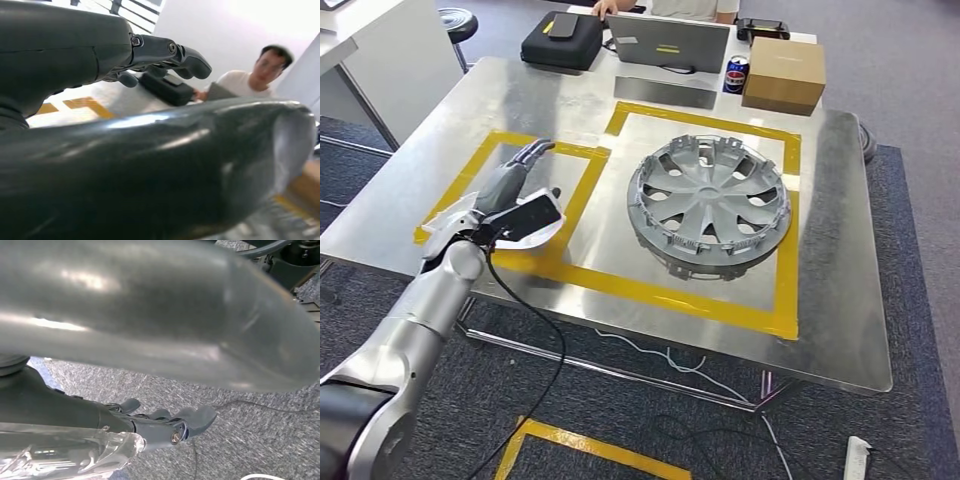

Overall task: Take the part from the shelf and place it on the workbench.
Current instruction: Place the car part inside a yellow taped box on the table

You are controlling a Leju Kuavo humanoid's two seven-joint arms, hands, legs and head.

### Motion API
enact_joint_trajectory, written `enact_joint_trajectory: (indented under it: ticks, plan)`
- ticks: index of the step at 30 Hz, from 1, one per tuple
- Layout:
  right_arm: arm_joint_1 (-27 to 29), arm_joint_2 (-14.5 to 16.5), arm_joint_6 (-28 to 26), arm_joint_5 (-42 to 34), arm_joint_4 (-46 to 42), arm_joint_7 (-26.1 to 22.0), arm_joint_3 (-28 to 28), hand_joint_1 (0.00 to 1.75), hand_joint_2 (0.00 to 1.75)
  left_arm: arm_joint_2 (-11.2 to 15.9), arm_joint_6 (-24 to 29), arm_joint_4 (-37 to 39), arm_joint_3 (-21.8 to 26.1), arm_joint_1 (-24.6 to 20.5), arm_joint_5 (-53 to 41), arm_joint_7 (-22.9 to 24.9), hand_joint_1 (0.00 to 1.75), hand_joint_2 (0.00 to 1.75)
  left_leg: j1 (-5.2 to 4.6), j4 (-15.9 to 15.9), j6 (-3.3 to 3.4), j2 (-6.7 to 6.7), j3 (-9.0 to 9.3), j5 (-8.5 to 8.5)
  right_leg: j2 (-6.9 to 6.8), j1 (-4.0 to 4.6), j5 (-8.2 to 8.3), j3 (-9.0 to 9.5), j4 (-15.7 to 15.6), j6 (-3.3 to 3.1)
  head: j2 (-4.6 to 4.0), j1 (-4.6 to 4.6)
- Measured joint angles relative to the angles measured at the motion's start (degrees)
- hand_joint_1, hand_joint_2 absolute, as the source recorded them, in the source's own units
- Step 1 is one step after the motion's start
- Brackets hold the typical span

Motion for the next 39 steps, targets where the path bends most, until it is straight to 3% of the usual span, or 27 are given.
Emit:
enact_joint_trajectory:
  ticks: [4,7,9,14,21,25,29,34,39]
  plan:
    - [0.02,0.0,-0.36,0.1,0.0,-0.35,0.13,0.0,0.0,1.23,-8.54,-6.54,2.87,0.35,18.49,-3.28,0.0,0.0,0.0,-0.01,-0.04,0.03,-0.01,0.0,0.08,0.01,0.0,-0.03,0.12,-0.01,0.0,0.02]
    - [0.21,0.0,-0.61,0.1,0.0,-0.51,0.18,0.0,0.0,4.28,-15.51,-12.55,10.1,1.56,38.61,-5.4,0.0,0.0,0.0,-0.01,-0.18,0.27,0.06,-0.04,0.41,0.02,-0.02,-0.22,0.24,-0.12,0.0,-0.01]
    - [0.59,0.0,-0.74,0.03,0.0,-0.63,0.19,0.0,0.0,6.48,-17.4,-15.66,14.74,2.16,43.66,-5.29,0.0,0.0,0.02,-0.03,-0.23,0.36,0.07,-0.04,0.41,0.07,-0.09,-0.28,0.27,-0.23,0.0,-0.04]
    - [0.35,0.0,-1.01,-0.2,0.0,-0.68,0.19,0.0,0.0,9.27,-17.51,-21.06,21.14,4.15,45.7,-5.12,0.0,0.0,0.12,-0.09,-0.27,0.07,0.05,-0.02,0.05,0.19,-0.25,-0.14,0.3,-0.45,0.0,0.01]
    - [0.5,0.01,-1.13,-0.33,0.0,0.2,0.19,0.0,0.0,12.08,-12.38,-27.28,30.33,7.11,49.57,-6.12,0.0,0.0,0.12,-0.1,-0.33,0.11,0.06,-0.05,0.14,0.19,-0.23,-0.2,0.33,-0.48,0.0,-0.01]
    - [0.56,0.01,-1.43,-0.54,0.0,0.39,0.19,0.0,0.0,14.88,-9.77,-30.64,36.83,11.15,49.64,-7.73,0.0,0.0,0.12,-0.13,-0.46,0.12,0.08,-0.14,0.16,0.2,-0.35,-0.22,0.42,-0.62,0.0,-0.02]
    - [0.77,0.0,-1.78,-0.6,0.0,0.66,0.15,0.0,0.0,17.91,-7.41,-34.51,46.49,17.8,49.35,-11.94,0.0,0.0,0.13,-0.14,-0.59,0.17,0.11,-0.26,0.22,0.2,-0.5,-0.27,0.46,-0.75,0.0,-0.01]
    - [0.85,0.0,-2.03,-0.78,0.0,1.17,0.1,0.0,0.0,17.75,-6.39,-38.96,58.46,25.08,49.59,-15.86,0.0,0.0,0.13,-0.14,-0.57,0.13,0.12,-0.37,0.14,0.2,-0.71,-0.31,0.46,-0.76,0.0,-0.02]
    - [0.71,0.0,-1.98,-1.18,0.0,1.26,-0.02,0.0,0.0,16.84,-5.71,-41.07,63.04,27.67,48.44,-16.91,0.0,0.0,0.13,-0.14,-0.55,0.07,0.12,-0.39,0.02,0.2,-0.72,-0.22,0.46,-0.77,0.0,-0.01]
